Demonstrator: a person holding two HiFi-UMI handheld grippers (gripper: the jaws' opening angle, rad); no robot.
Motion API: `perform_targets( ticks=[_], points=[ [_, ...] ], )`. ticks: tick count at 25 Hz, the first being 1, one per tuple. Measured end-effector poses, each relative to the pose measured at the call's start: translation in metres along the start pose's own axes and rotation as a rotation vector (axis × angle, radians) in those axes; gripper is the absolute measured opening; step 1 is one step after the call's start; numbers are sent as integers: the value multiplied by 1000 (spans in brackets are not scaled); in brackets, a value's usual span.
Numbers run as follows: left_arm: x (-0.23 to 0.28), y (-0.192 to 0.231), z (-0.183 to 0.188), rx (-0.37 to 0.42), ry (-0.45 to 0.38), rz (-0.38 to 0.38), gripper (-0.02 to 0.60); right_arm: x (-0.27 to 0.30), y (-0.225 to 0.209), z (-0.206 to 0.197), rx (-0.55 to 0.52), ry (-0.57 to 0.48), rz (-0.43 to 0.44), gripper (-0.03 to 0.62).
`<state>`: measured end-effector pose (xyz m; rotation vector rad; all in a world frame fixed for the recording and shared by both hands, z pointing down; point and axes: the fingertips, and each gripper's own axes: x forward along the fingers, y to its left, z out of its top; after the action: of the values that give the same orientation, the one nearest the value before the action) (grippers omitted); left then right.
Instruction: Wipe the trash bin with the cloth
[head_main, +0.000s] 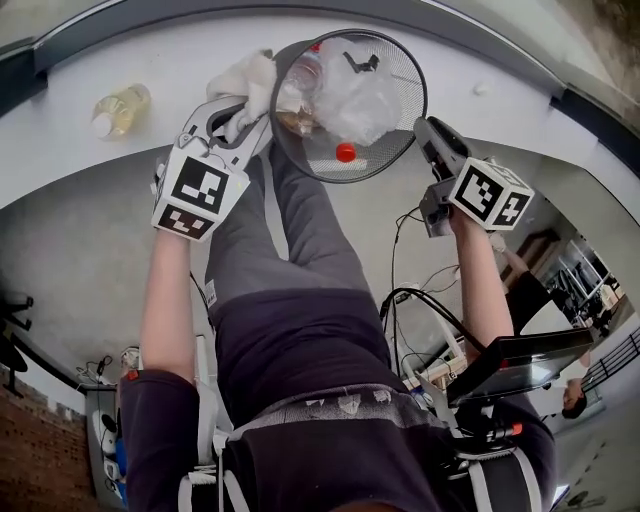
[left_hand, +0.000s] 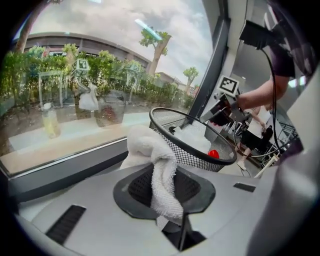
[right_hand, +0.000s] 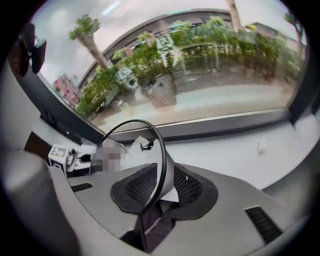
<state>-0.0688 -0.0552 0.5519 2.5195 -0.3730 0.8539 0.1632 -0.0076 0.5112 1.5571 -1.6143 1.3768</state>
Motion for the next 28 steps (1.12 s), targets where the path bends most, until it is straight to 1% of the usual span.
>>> perform_targets(
  ticks=[1,3,4,5,6,8,9,12,14,16,18,20,22,23,24,25,26,28],
  points=[
    [2,2,5,3,-4,0,66,6,-1,10,-70,20,6,84],
    [5,6,15,7,-14,-8,65,15,1,19,-161,67,15,81],
    [6,8,20,14,-18,-13,66,16,0,19,-177,80,11,57],
    [7,12,25,26,-20,-14,65,15,0,18,-156,80,16,49],
    [8,16,29,39,-23,-11,66,14,1,16,-91,68,35,47],
    [9,23,33,60,-30,-6,65,13,1,13,112,20,85,37],
    [9,24,34,63,-37,-11,65,12,-2,8,217,-8,89,37],
    [6,9,24,66,-40,-58,64,2,-12,-20,525,-81,57,38],
    [3,-6,12,62,-31,-99,66,-2,-8,-37,715,-106,102,38],
    [1,-21,2,51,-28,-134,66,-2,4,-52,848,-107,162,39],
    [1,-33,-4,49,-26,-163,66,-1,19,-67,931,-92,199,38],
    [1,-44,-9,51,-24,-187,65,-1,30,-79,993,-78,214,38],
    [-2,-51,-12,52,-22,-206,66,-2,37,-89,1013,-47,208,37],
    [-3,-52,-12,53,-22,-209,65,-2,40,-91,999,-28,199,35],
    [-4,-51,-12,53,-23,-206,66,-2,43,-93,961,-9,184,35],
    [-5,-48,-11,49,-26,-196,65,-3,44,-93,891,8,154,36],
    [-5,-43,-9,41,-35,-184,66,-6,41,-92,790,25,109,38],
    [-4,-30,4,17,-69,-162,66,-15,29,-78,547,48,17,104]
  ],
)
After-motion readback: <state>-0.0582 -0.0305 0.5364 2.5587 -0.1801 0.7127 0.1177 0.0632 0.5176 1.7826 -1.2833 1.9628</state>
